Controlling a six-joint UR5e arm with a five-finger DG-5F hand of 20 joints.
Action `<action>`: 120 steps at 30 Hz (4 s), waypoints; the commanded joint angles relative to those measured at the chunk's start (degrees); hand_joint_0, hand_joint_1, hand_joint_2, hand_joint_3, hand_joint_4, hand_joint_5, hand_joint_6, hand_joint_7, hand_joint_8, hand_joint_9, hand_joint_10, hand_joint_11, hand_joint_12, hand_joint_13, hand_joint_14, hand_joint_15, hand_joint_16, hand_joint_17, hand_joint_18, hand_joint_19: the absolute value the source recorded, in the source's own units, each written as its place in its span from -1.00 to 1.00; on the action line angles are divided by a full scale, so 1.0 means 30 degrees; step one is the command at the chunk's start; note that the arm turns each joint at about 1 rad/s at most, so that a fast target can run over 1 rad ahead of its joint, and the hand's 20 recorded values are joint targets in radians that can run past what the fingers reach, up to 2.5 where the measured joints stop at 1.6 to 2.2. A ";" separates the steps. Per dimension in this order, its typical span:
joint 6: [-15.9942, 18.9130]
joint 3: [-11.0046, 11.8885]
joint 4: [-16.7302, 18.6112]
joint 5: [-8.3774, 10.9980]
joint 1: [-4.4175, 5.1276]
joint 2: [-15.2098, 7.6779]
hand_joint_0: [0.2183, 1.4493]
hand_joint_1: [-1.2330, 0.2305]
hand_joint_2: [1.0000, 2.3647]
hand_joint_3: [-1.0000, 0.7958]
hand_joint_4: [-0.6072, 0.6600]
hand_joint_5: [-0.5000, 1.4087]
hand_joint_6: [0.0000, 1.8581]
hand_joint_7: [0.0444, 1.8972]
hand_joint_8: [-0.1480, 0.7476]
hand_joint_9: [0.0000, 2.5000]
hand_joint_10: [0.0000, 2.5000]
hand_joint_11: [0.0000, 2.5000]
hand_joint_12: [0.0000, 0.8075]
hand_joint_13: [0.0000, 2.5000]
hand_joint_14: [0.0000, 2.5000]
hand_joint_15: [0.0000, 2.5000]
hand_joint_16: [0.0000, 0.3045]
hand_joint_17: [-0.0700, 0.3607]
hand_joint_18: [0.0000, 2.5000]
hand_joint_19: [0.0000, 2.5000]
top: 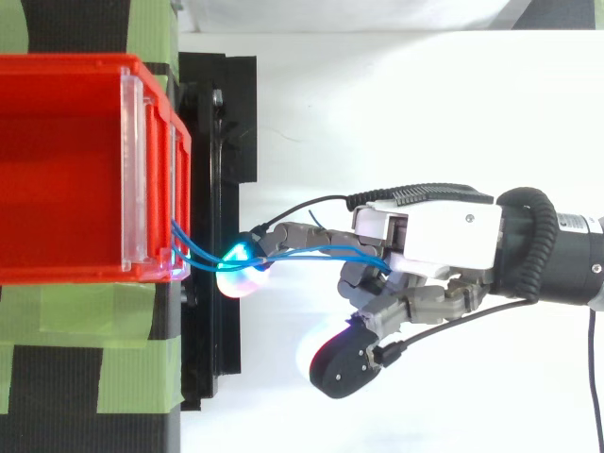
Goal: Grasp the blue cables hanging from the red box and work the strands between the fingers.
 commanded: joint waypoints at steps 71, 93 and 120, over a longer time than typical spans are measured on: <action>0.2784 0.1144 -0.5215 0.0996 -0.0146 0.2927 -0.27 0.13 -1.00 -1.00 0.40 -0.54 -0.99 0.05 0.57 0.49 1.00 1.00 0.71 0.68 1.00 0.45 0.68 0.21 1.00 -0.38; 0.3223 0.2462 -0.5362 0.3984 0.0030 0.2898 -0.09 -0.07 -1.00 -1.00 0.28 -0.41 -1.00 0.28 0.57 0.49 1.00 1.00 0.71 0.68 1.00 0.45 0.68 0.21 1.00 -0.38; 0.3223 0.2667 -0.6241 0.4541 0.0322 0.2927 0.02 -0.30 -1.00 -1.00 0.30 -0.51 -0.55 0.15 0.57 0.49 1.00 1.00 0.71 0.68 1.00 0.45 0.68 0.21 1.00 -0.38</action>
